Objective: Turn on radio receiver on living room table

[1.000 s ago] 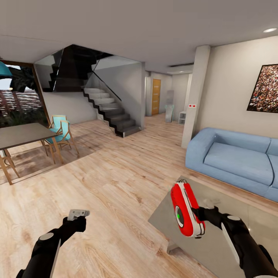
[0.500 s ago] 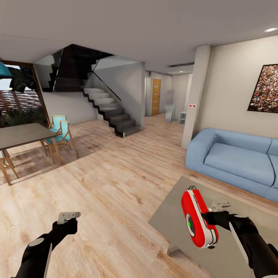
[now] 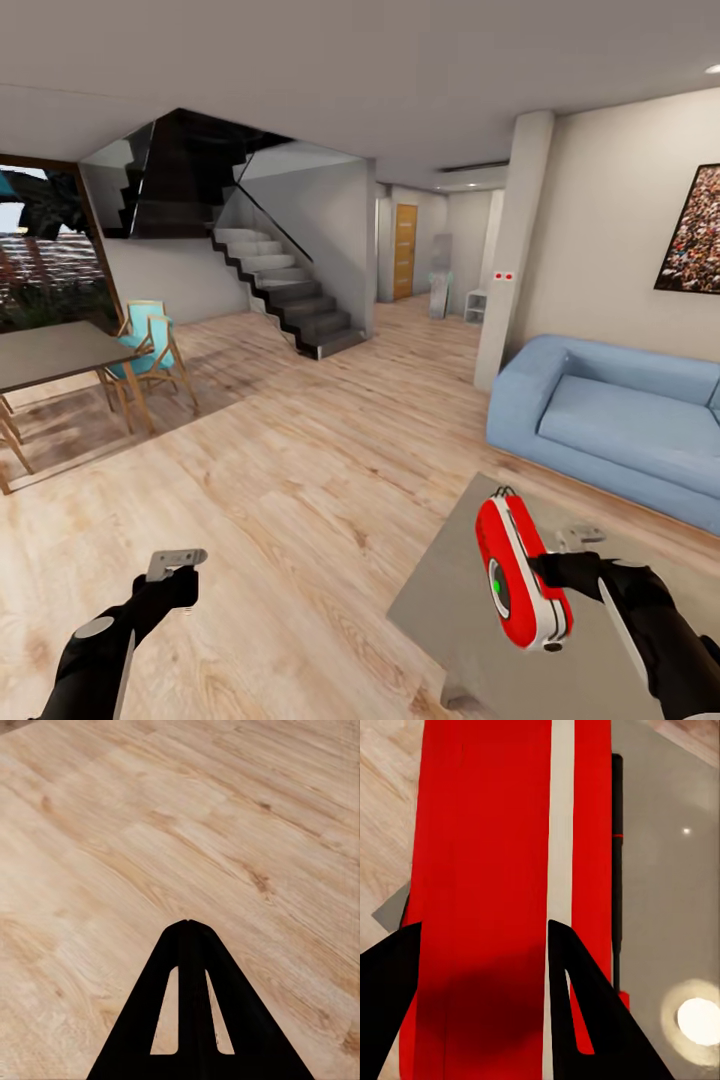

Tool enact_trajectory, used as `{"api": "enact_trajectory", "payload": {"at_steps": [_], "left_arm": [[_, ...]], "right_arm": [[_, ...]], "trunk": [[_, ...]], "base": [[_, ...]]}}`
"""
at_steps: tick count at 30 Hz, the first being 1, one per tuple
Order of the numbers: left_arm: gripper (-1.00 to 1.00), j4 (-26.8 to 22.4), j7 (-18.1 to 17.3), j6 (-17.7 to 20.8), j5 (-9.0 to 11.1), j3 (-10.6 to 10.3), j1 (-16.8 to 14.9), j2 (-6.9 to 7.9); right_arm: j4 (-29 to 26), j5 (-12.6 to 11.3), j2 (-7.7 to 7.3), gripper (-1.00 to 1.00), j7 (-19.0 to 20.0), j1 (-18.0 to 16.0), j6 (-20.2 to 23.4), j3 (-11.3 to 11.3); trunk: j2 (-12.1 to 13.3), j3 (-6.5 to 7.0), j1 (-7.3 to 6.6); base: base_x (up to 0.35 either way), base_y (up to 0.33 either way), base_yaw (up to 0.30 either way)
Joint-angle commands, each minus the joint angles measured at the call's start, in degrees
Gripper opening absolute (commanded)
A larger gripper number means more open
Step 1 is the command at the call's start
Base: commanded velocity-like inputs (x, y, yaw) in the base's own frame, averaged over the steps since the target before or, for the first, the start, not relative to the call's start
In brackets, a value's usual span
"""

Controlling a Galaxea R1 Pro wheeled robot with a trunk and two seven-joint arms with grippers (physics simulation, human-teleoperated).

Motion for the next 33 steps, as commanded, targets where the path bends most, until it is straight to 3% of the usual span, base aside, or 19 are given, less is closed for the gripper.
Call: {"api": "enact_trajectory", "payload": {"at_steps": [1, 7, 11, 14, 19, 25, 33], "left_arm": [[-1.00, 0.0, 0.5, 0.0, 0.0, 0.0, 0.0, -0.02], [-1.00, 0.0, 1.6, -0.1, 0.3, 0.1, 0.0, -0.05], [-1.00, 0.0, 1.7, -0.2, 0.4, 0.1, 0.0, -0.22], [-1.00, 0.0, 1.9, -0.4, 0.4, 0.0, 0.0, -0.40], [-1.00, 0.0, 2.0, -1.0, 0.2, 0.1, 0.0, -0.39], [-1.00, 0.0, 5.1, -1.1, 0.3, -0.2, 0.0, -0.54], [-1.00, 0.0, 5.6, -1.1, 0.3, -0.3, 0.0, -0.51]], "right_arm": [[0.4, -0.2, 0.00, -1.00, -0.1, 0.0, 0.1, -0.3], [2.6, 2.5, 0.00, -1.00, -1.0, 0.0, 2.5, -1.3], [6.7, 3.3, -0.06, -1.00, -1.1, 0.0, 2.6, -4.3], [8.4, 3.8, -0.48, -1.00, -1.2, 0.0, 2.5, -5.1], [10.2, 4.5, -1.27, -1.00, -1.2, 0.0, 2.3, -5.3], [10.4, 4.6, -1.37, -1.00, -0.9, 0.0, 2.2, -5.4], [10.5, 4.5, -1.38, -1.00, -0.3, 0.0, 2.1, -5.4]], "trunk": [[0.0, 0.01, 0.00], [0.0, 0.01, 0.00], [0.0, 0.01, 0.00], [0.0, 0.01, 0.00], [0.0, 0.01, 0.00], [0.0, 0.01, 0.00], [0.0, 0.01, 0.00]], "base": [[0.332, 0.000, 0.000], [0.275, 0.000, 0.000], [0.049, 0.000, 0.000], [0.008, 0.000, 0.000], [0.002, -0.034, 0.000], [0.000, -0.181, 0.000], [0.000, -0.014, 0.000]]}}
